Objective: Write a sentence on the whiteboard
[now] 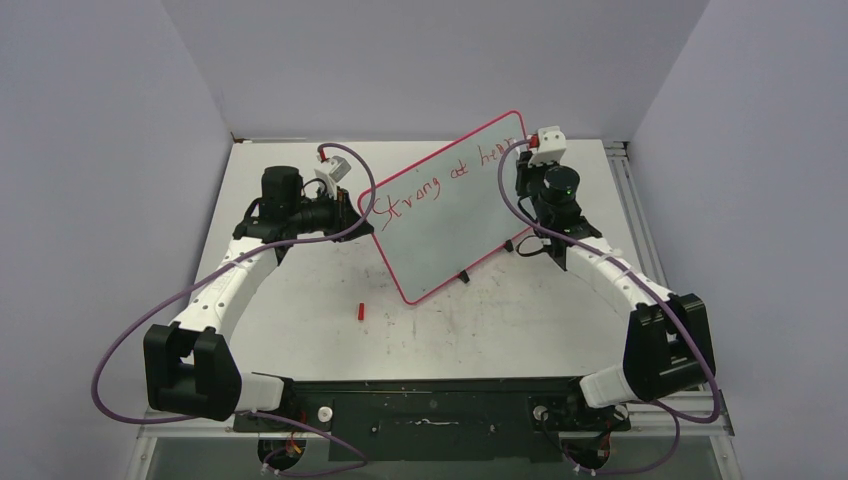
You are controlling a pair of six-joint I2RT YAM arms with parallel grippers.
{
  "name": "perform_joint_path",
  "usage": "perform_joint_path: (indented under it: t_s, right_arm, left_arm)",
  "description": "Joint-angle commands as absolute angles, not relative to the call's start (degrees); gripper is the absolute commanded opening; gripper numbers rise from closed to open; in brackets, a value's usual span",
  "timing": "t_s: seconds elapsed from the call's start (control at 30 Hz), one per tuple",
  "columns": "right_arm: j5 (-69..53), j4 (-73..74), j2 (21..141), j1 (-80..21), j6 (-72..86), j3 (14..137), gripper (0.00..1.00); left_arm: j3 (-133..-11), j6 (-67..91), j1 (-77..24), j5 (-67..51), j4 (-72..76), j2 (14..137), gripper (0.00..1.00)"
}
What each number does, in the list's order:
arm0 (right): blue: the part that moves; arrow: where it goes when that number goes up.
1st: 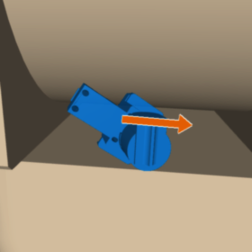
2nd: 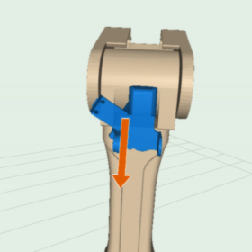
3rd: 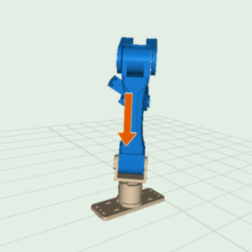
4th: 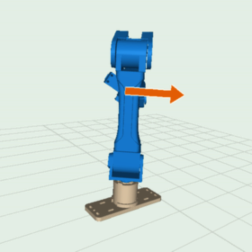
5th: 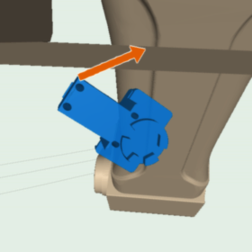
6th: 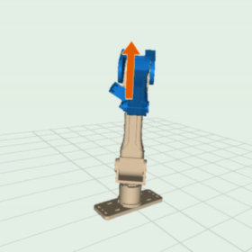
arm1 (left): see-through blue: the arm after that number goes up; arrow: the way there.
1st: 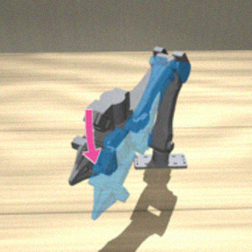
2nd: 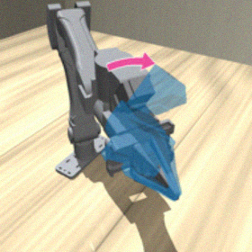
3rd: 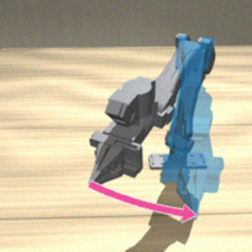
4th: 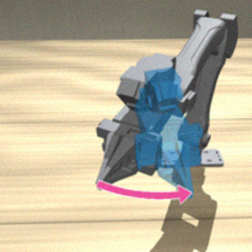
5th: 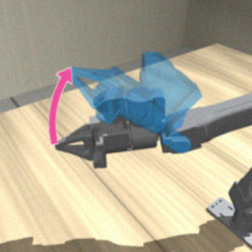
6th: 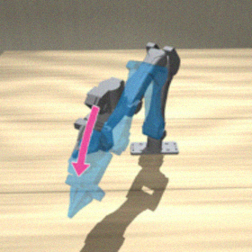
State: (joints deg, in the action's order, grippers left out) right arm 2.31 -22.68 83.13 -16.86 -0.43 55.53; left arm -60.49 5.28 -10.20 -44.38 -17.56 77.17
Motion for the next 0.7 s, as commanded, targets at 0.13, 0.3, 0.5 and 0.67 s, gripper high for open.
perform_joint_path:
  t_s: [0.13,0.3,0.5,0.67]
  right_arm:
    - [4.82,-25.11,77.87,-16.02,0.00,53.78,0.05]
    - [3.20,-25.00,79.44,-15.91,0.00,54.36,0.05]
    - [2.11,-25.05,81.07,-15.91,0.00,55.01,0.05]
    - [1.39,-25.28,81.46,-15.88,0.00,55.02,0.05]
  left_arm:
    - [-61.97,4.22,-10.81,-44.69,-16.89,76.59,0.00]
    - [-62.03,4.22,-10.80,-44.58,-16.85,76.55,0.00]
    - [-62.04,4.22,-10.79,-44.65,-16.88,76.58,0.00]
    - [-62.05,4.13,-10.81,-44.71,-16.96,76.73,0.00]
